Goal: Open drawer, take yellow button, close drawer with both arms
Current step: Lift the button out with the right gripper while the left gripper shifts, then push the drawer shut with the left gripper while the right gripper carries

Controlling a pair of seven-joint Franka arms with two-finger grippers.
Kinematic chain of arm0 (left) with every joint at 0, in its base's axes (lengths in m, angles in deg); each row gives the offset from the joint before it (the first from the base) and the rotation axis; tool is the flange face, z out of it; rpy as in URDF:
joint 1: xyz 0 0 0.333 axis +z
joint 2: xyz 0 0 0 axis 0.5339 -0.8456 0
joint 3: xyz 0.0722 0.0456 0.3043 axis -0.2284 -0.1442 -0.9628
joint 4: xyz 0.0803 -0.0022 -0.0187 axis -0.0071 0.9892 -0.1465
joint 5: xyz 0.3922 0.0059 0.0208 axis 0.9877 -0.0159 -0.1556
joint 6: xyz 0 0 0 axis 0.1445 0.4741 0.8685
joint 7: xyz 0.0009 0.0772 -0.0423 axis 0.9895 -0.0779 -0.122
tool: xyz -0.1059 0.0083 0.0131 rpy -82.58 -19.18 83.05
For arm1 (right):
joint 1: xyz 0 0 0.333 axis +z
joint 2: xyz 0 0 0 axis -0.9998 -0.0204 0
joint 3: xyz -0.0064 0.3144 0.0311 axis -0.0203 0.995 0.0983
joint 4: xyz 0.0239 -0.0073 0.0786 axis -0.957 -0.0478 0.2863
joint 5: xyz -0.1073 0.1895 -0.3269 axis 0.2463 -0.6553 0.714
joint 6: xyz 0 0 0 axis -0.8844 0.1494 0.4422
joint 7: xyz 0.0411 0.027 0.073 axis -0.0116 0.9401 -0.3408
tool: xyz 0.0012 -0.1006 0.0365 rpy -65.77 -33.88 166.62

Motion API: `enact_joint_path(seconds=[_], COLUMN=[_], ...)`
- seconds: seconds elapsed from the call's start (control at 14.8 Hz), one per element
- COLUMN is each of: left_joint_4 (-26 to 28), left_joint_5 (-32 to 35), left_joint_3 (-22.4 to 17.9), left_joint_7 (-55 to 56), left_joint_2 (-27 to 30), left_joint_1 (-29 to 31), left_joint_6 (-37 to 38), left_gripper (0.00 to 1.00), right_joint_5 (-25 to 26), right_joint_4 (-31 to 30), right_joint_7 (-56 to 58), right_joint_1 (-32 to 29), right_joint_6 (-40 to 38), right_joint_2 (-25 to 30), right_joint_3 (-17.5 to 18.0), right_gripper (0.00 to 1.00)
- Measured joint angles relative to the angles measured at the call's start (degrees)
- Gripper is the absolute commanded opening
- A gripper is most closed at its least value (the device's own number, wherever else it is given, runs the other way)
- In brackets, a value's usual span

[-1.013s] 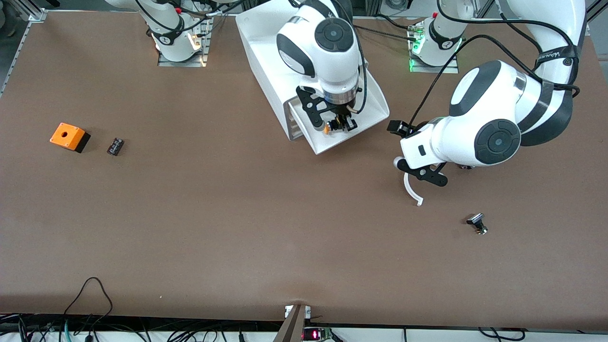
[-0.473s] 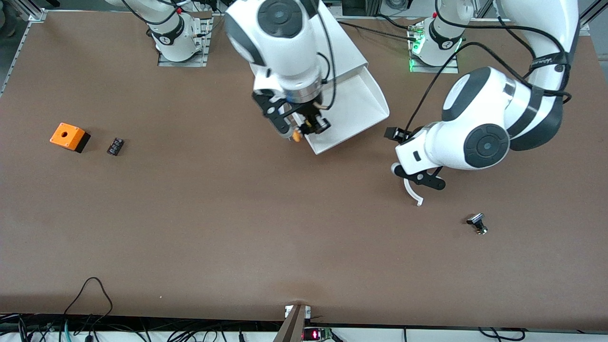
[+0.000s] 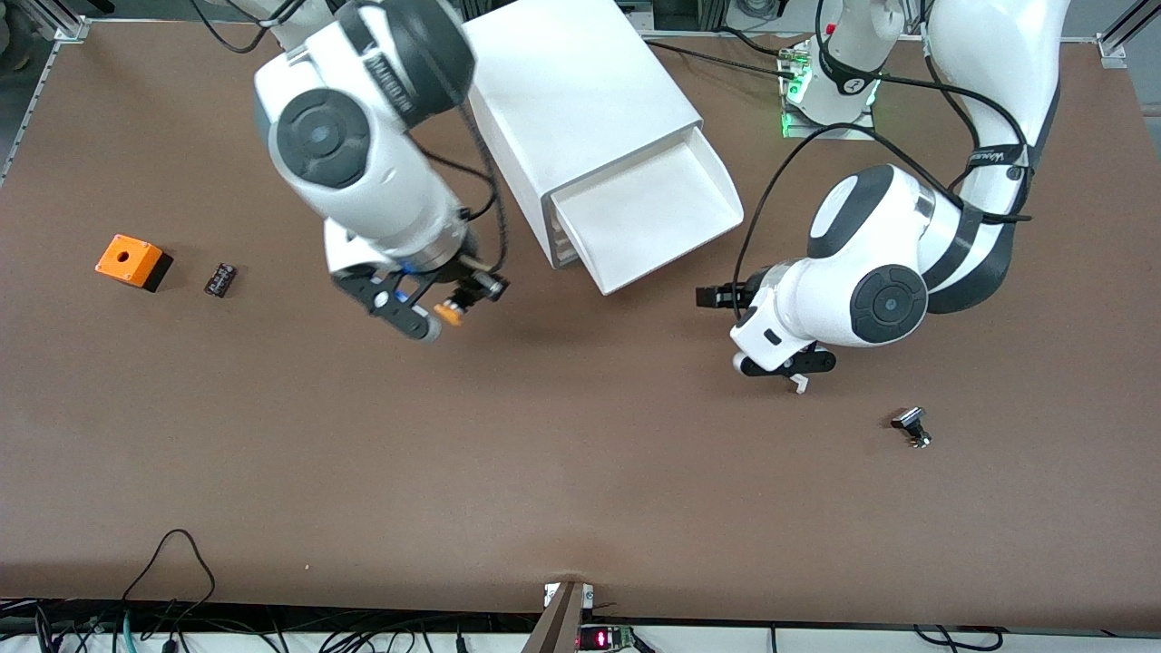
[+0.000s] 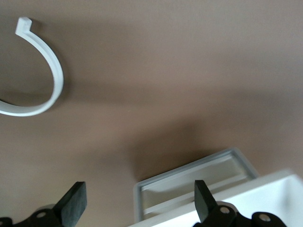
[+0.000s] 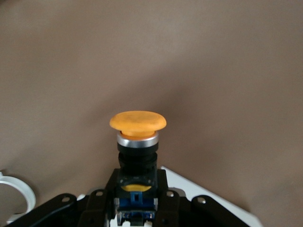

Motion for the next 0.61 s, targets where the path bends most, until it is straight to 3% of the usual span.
enact_joint_path(seconds=[0.14,0.61], left_joint_4=[0.3,5.0], left_joint_5=[0.0,0.8], left_joint_3=[0.0,0.1], left_joint_7=[3.7,9.8], left_joint_2=[-0.3,-0.3], left_joint_1=[-0.6,-3.0], left_joint_6=[-1.1,-4.7], left_gripper=[1.0,1.0], right_joint_5=[0.0,0.3], right_joint_4=[-2.0,-17.8], right_joint_7=[8.3,35.8], right_joint_1=[-1.9,-2.9], right_joint_6=[-0.1,2.8], right_joint_2=[0.6,7.4], right_joint_3=[-1.7,-14.4], right_gripper=[0.0,0.0])
